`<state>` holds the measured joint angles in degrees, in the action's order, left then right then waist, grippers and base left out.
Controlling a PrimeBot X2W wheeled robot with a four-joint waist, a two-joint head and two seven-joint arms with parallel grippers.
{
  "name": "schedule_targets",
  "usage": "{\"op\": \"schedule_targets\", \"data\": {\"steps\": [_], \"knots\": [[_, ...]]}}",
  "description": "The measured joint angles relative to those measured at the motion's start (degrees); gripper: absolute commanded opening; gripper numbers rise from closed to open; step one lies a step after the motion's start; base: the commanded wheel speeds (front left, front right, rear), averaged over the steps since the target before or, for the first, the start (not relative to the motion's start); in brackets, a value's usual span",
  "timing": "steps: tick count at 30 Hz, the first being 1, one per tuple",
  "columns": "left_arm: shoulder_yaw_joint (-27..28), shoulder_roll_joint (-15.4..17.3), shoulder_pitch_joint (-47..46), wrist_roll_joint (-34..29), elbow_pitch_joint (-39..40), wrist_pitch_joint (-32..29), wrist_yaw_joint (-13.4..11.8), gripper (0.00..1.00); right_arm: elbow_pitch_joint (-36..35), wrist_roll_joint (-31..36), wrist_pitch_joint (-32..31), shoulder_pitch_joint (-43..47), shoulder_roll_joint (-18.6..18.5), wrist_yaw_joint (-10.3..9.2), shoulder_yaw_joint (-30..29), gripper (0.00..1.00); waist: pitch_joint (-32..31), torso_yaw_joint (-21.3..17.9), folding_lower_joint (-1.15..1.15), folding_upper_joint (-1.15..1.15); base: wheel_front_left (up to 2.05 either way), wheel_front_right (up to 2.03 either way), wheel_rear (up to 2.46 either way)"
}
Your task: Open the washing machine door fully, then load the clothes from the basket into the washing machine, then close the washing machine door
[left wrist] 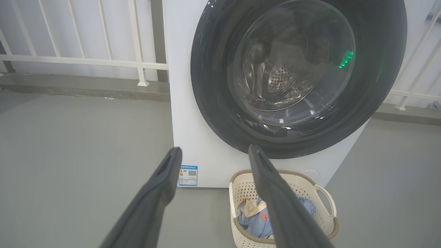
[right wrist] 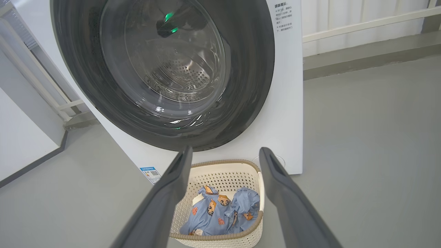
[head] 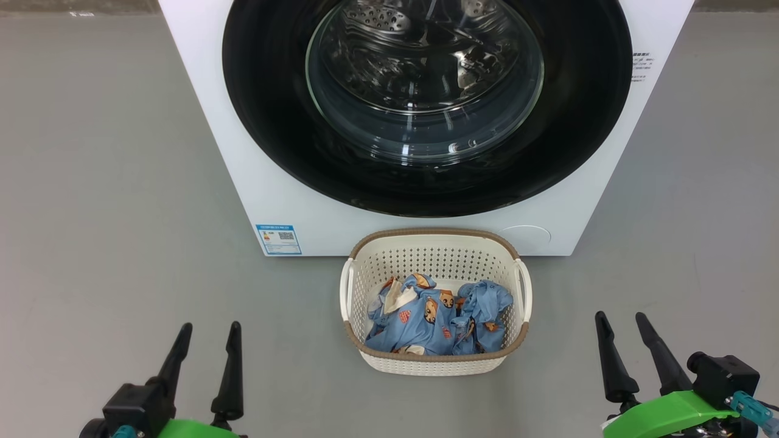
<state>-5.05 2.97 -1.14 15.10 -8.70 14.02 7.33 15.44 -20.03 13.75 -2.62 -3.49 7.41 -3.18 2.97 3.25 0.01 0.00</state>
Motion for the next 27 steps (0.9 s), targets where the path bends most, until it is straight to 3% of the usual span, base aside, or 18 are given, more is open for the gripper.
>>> {"op": "schedule_targets", "data": {"steps": [20,27], "knots": [[0.7,0.2,0.0,-1.3,-2.1,0.5,0.0,1.00,-0.5,2.3,0.5,1.5,0.8,0.00,-3.2,1.00,-0.1,-0.2,0.00,0.00,0.00,0.00,0.00],[1.7,0.2,-0.6,-5.3,-3.6,0.5,0.0,1.00,-0.5,2.3,0.5,1.5,1.0,0.00,-3.2,1.00,0.0,-0.4,0.00,0.00,0.20,0.22,-0.42]]}}
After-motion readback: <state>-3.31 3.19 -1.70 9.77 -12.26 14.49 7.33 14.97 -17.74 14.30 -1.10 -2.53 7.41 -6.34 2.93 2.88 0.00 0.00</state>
